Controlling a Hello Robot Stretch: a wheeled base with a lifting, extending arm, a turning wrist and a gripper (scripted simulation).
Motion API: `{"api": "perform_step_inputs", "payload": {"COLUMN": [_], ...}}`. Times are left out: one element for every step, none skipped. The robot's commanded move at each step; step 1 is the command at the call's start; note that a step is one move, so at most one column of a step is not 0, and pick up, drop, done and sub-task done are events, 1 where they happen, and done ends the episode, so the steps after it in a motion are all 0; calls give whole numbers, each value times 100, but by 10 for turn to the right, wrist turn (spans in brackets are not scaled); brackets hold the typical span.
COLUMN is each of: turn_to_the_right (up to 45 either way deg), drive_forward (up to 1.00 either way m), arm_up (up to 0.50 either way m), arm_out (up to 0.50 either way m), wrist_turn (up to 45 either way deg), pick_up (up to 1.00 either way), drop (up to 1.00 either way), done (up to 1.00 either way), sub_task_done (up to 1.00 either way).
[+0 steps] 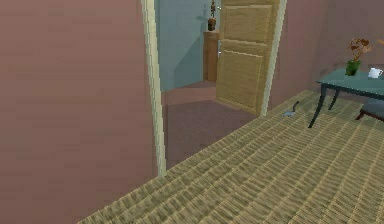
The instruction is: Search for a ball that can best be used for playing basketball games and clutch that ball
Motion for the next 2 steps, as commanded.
{"api": "perform_step_inputs", "payload": {"turn_to_the_right": [0, 0], "drive_forward": [0, 0], "arm_up": [20, 0], "arm_out": [0, 50], "wrist_turn": [0, 0], "pick_up": [0, 0], "drop": [0, 0], "done": [0, 0], "sub_task_done": [0, 0]}}
